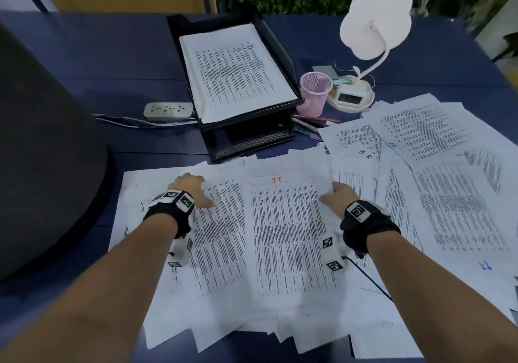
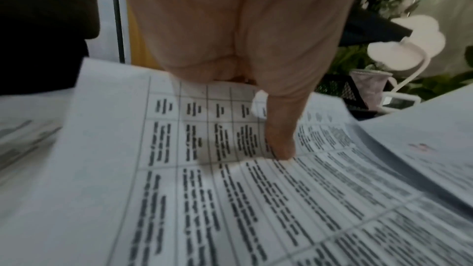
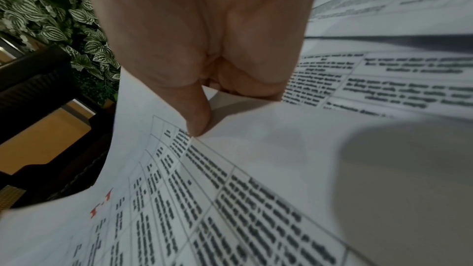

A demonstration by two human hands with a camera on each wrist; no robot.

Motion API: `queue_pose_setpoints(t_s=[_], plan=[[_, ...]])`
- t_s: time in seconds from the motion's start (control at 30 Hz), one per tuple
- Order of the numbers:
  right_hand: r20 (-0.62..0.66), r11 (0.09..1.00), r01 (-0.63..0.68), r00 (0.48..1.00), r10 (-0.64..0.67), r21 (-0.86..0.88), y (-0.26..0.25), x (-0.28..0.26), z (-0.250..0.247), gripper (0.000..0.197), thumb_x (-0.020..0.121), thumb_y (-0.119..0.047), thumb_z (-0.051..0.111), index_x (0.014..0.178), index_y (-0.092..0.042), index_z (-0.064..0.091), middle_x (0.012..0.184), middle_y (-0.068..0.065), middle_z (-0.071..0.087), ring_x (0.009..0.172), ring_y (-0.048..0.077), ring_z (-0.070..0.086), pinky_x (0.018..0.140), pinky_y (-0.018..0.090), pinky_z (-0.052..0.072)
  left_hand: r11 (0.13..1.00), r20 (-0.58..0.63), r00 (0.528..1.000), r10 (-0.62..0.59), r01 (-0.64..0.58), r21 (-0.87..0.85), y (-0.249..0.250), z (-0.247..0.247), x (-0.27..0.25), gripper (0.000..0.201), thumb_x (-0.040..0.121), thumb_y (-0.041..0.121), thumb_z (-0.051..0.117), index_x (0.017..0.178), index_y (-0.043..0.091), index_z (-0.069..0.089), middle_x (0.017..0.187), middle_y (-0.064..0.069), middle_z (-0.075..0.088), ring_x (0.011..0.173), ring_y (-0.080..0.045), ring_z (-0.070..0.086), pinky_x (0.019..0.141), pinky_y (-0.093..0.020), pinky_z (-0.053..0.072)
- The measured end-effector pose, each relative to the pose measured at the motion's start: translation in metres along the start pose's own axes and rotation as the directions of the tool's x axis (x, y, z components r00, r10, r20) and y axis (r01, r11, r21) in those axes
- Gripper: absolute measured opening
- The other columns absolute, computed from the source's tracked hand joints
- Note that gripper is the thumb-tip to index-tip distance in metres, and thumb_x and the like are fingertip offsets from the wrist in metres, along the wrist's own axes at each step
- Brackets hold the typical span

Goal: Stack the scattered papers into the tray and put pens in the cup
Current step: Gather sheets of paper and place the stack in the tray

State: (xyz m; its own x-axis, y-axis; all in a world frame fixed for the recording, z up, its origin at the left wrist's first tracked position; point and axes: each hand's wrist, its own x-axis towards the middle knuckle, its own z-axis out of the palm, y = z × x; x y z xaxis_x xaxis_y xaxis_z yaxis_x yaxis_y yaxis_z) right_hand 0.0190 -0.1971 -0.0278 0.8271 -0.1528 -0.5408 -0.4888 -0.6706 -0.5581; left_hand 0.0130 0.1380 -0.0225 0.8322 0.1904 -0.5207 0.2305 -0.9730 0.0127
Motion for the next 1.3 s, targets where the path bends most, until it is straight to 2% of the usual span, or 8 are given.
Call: queue_pose_setpoints(t_s=[0.17, 0.33, 0.6, 0.83, 0.97, 1.1, 1.2, 1.3], plan=[[0.056, 1.000, 0.022, 0.998, -0.023, 0.015, 0.002, 0.000, -0.002, 0.025, 0.086, -0.010, 0.062, 0.110, -0.003, 0.063, 0.102, 0.014, 0.065, 0.093, 0.027, 0.059, 0.079, 0.030, 0.046, 0.977, -0.197, 0.979, 0.058, -0.096, -0.188, 0.007, -0.025, -0.010, 0.014, 0.088, 0.018, 0.056, 0.101, 0.016, 0.054, 0.104, -0.015, 0.061, 0.088, -0.030, 0.055, 0.074, -0.033, 0.046], [0.107, 0.996, 0.042, 0.993, -0.050, 0.078, 0.004, 0.000, -0.003, 0.029, 0.082, -0.010, 0.069, 0.110, -0.003, 0.067, 0.102, 0.013, 0.068, 0.096, 0.027, 0.063, 0.087, 0.035, 0.050, 0.946, -0.449, 0.878, 0.165, -0.270, -0.180, 0.031, -0.082, -0.030, 0.021, 0.097, 0.024, 0.045, 0.112, 0.013, 0.055, 0.094, -0.017, 0.063, 0.088, -0.035, 0.060, 0.072, -0.036, 0.046], [0.145, 0.918, 0.077, 0.979, -0.144, 0.389, 0.002, -0.006, -0.006, 0.027, 0.086, -0.013, 0.066, 0.113, -0.016, 0.063, 0.111, 0.007, 0.068, 0.105, 0.028, 0.062, 0.098, 0.044, 0.046, 0.825, -0.350, 0.820, 0.453, -0.534, -0.184, 0.067, -0.109, -0.043, 0.018, 0.097, 0.025, 0.045, 0.102, 0.026, 0.062, 0.080, 0.000, 0.062, 0.066, -0.019, 0.056, 0.060, -0.027, 0.044], [0.069, 0.783, 0.170, 0.963, -0.261, 0.599, -0.018, -0.014, -0.018, 0.020, 0.087, -0.009, 0.064, 0.102, -0.021, 0.066, 0.108, 0.005, 0.070, 0.106, 0.027, 0.064, 0.098, 0.043, 0.047, 0.818, -0.574, 0.665, 0.478, -0.575, 0.015, 0.069, -0.175, -0.075, 0.026, 0.099, 0.033, 0.042, 0.108, 0.022, 0.064, 0.071, 0.003, 0.060, 0.062, -0.015, 0.053, 0.064, -0.028, 0.043], [0.025, 0.693, 0.258, 0.929, -0.370, 0.673, -0.048, -0.020, -0.030, 0.028, 0.089, -0.001, 0.056, 0.115, -0.011, 0.060, 0.110, 0.005, 0.066, 0.099, 0.015, 0.063, 0.089, 0.026, 0.049, 0.782, -0.503, 0.712, 0.491, -0.614, -0.105, 0.067, -0.183, -0.073, 0.022, 0.098, 0.032, 0.044, 0.102, 0.023, 0.064, 0.070, 0.005, 0.058, 0.061, -0.011, 0.051, 0.062, -0.026, 0.043], [0.002, 0.681, 0.291, 0.919, -0.395, 0.672, -0.065, -0.020, -0.032, 0.023, 0.090, -0.001, 0.056, 0.113, -0.005, 0.060, 0.104, 0.012, 0.067, 0.098, 0.025, 0.063, 0.094, 0.039, 0.049, 0.683, -0.469, 0.714, 0.520, -0.677, -0.273, 0.069, -0.168, -0.068, 0.018, 0.099, 0.024, 0.044, 0.093, 0.020, 0.061, 0.064, 0.009, 0.048, 0.056, -0.005, 0.044, 0.063, -0.021, 0.039], [-0.041, 0.674, 0.321, 0.917, -0.396, 0.665, -0.072, -0.024, -0.032, 0.026, 0.089, -0.004, 0.059, 0.115, -0.004, 0.059, 0.085, 0.000, 0.063, 0.075, 0.007, 0.058, 0.073, 0.017, 0.046, 0.635, -0.474, 0.701, 0.533, -0.702, -0.323, 0.066, -0.164, -0.066, 0.019, 0.099, 0.022, 0.046, 0.094, 0.016, 0.063, 0.062, 0.011, 0.046, 0.053, 0.002, 0.041, 0.061, -0.018, 0.037], [-0.052, 0.645, 0.355, 0.897, -0.439, 0.677, -0.081, -0.025, -0.031, 0.021, 0.087, -0.003, 0.061, 0.108, -0.007, 0.063, 0.091, -0.006, 0.063, 0.075, 0.002, 0.057, 0.074, 0.015, 0.043, 0.615, -0.470, 0.684, 0.558, -0.721, -0.318, 0.064, -0.170, -0.068, 0.019, 0.098, 0.024, 0.048, 0.092, 0.016, 0.064, 0.063, 0.007, 0.046, 0.056, -0.005, 0.042, 0.062, -0.022, 0.038]])
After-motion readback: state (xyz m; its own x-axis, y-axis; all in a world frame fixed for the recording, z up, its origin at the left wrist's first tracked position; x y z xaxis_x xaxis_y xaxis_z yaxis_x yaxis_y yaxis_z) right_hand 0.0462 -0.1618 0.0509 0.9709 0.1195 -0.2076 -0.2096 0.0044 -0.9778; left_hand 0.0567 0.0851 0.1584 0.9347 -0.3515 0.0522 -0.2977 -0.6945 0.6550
